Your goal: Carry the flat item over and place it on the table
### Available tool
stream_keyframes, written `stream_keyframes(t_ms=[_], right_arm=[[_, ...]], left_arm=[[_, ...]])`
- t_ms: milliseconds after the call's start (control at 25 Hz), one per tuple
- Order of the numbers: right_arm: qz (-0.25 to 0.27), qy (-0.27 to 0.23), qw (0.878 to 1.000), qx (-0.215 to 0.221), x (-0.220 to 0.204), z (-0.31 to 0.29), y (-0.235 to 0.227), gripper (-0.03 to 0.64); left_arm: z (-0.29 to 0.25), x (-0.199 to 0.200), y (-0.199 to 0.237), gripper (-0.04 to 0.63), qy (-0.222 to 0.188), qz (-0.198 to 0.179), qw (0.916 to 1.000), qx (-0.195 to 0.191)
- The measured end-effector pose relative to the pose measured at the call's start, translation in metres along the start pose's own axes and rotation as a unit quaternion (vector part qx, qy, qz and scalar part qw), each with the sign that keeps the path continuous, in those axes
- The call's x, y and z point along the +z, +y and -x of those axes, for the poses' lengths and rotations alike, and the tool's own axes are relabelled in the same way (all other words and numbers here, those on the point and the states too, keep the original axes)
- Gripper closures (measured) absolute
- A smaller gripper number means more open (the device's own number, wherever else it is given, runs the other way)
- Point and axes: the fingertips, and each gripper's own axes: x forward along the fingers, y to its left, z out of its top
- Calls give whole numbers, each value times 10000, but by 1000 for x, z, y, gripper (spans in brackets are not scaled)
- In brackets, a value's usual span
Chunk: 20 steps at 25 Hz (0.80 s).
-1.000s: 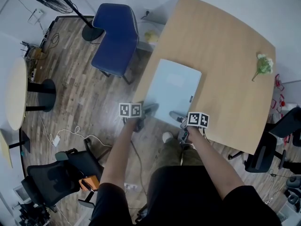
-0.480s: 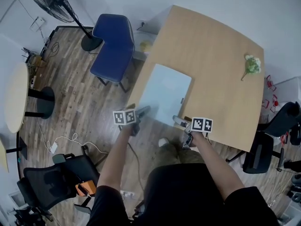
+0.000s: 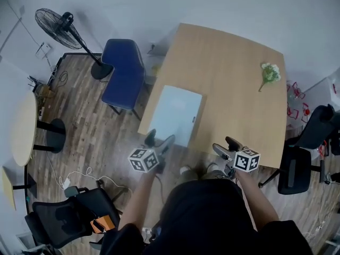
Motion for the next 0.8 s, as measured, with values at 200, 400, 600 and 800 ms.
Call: stream_keyframes(t_ms=[200,400,600,800], right_arm=[[357,-930,9950,-41,35,72,19,333],[1038,-1805,9760,-637,77,139,15,465],[1387,-2208,9569,-1280,111,192,-18,544],[1447,-2303,9447,-1832,133,233,-64,617]], left_arm=[[-12,-7,-82,185,-201,-1044,9942,-131],[-49,3,-178,386,-578,-1250,9878,-727],[-89,20,-237,419,-695,-1599,9805,-911],[-116,39,-265,548,-1056,-1806,9754,-696]])
